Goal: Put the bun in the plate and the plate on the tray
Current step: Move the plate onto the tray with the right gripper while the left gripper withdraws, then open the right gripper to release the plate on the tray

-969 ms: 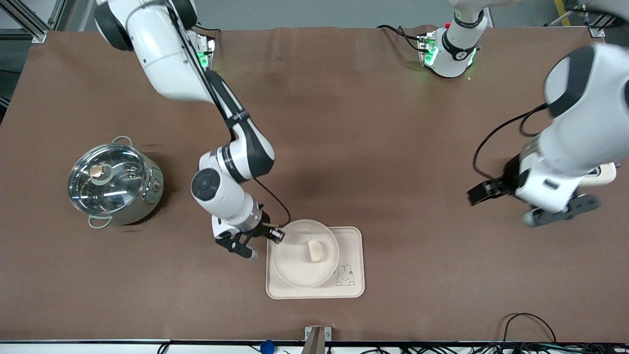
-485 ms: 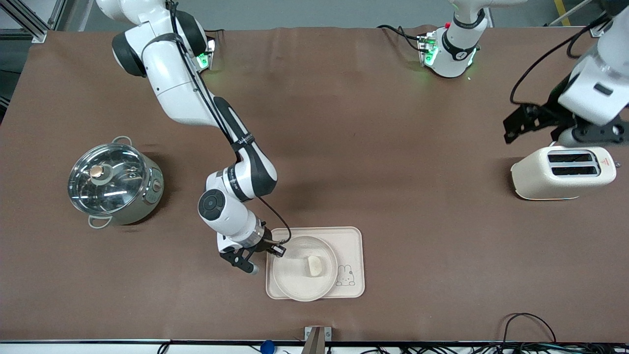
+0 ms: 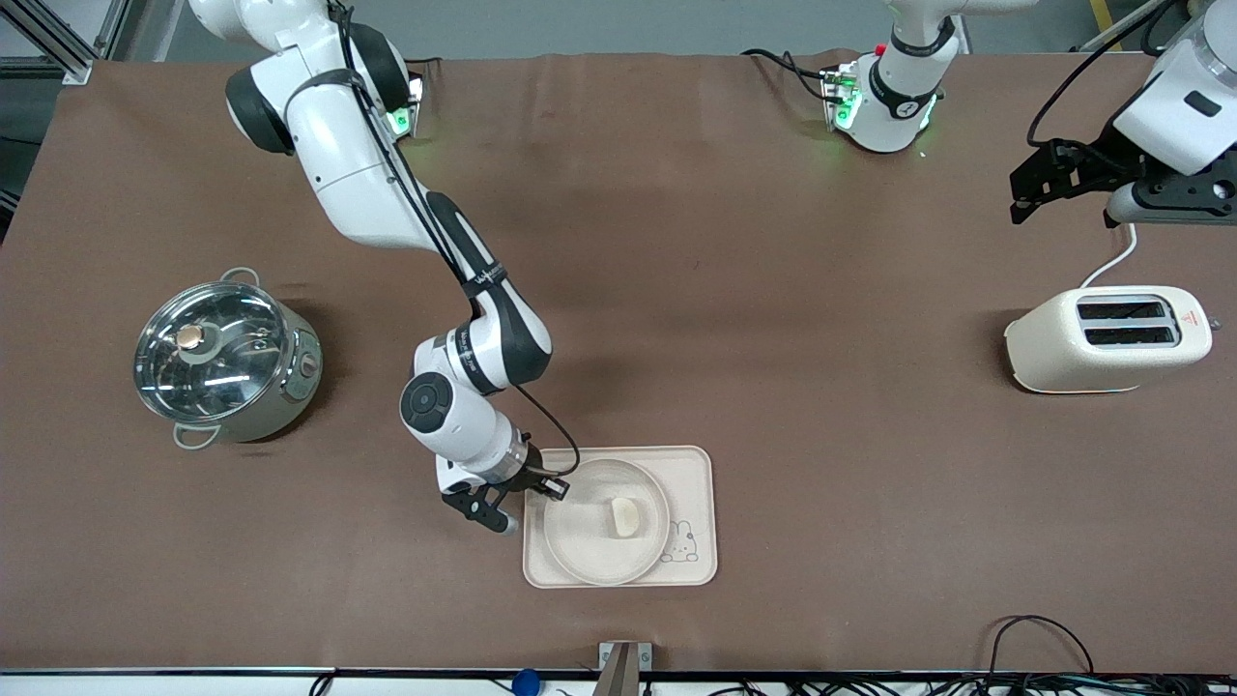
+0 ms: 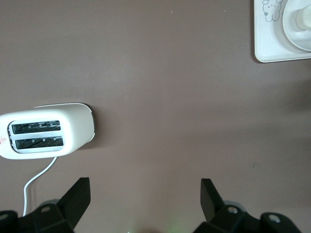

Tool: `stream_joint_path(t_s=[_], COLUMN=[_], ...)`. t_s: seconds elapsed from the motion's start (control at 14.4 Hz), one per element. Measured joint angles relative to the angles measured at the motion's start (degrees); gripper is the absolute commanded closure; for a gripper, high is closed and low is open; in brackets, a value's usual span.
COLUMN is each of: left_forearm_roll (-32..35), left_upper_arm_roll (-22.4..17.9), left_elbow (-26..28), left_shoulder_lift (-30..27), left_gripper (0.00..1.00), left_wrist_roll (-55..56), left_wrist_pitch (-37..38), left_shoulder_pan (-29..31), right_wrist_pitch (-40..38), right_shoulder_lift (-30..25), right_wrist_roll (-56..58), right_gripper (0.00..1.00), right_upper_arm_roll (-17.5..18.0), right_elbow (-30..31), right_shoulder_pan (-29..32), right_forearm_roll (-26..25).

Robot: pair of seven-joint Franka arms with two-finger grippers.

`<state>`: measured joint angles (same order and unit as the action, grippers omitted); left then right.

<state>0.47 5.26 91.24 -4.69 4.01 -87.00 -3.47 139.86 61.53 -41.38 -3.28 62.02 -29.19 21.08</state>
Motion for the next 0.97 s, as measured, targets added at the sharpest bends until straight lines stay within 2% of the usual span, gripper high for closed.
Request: stream_joint_path(t_s=[0.07,0.14,0.21,0.28,0.35,0.55,0.62,0.76,0.97], left_forearm_roll=[0.0,0.0,0.0,0.0,0.0,0.0,0.0,0.0,0.0], left_upper_arm_roll=[0.0,0.0,0.0,0.0,0.0,0.0,0.0,0.0,0.0], left_elbow=[0.1,0.2,0.2,0.2,0.2,0.3,0.3,0.3,0.3], left_shoulder_lift=[0.0,0.0,0.0,0.0,0.0,0.0,0.0,0.0,0.0], left_gripper=[0.00,0.00,0.00,0.00,0.00,0.00,0.00,0.00,0.00], left_wrist_roll=[0.0,0.0,0.0,0.0,0.0,0.0,0.0,0.0,0.0], left_wrist_pitch=[0.0,0.0,0.0,0.0,0.0,0.0,0.0,0.0,0.0], left_shoulder_pan=[0.0,0.0,0.0,-0.1,-0.1,0.0,0.0,0.0,0.0], right_wrist_pitch=[0.1,0.1,0.1,0.1,0.1,0.2,0.3,0.1,-5.3], right_shoulder_lift=[0.1,0.1,0.1,0.1,0.1,0.0,-0.2,-1.7,-6.7], right_wrist_roll=[-0.1,-0.2,-0.2,-0.2,-0.1,0.0,0.0,0.0,0.2], right_gripper=[0.88,0.69,0.40,0.31,0.17,0.03,0.00,0.00,0.00], right_upper_arm_roll=[0.1,0.1,0.1,0.1,0.1,-0.1,-0.2,-0.6,-2.5], right_elbow=[0.0,0.0,0.0,0.0,0.0,-0.4,-0.9,-1.7,-2.2], right_shoulder_pan=[-0.1,-0.3,-0.4,-0.4,-0.4,-0.3,-0.1,0.0,0.1], right_forearm_roll=[0.0,0.0,0.0,0.0,0.0,0.0,0.0,-0.1,-0.4])
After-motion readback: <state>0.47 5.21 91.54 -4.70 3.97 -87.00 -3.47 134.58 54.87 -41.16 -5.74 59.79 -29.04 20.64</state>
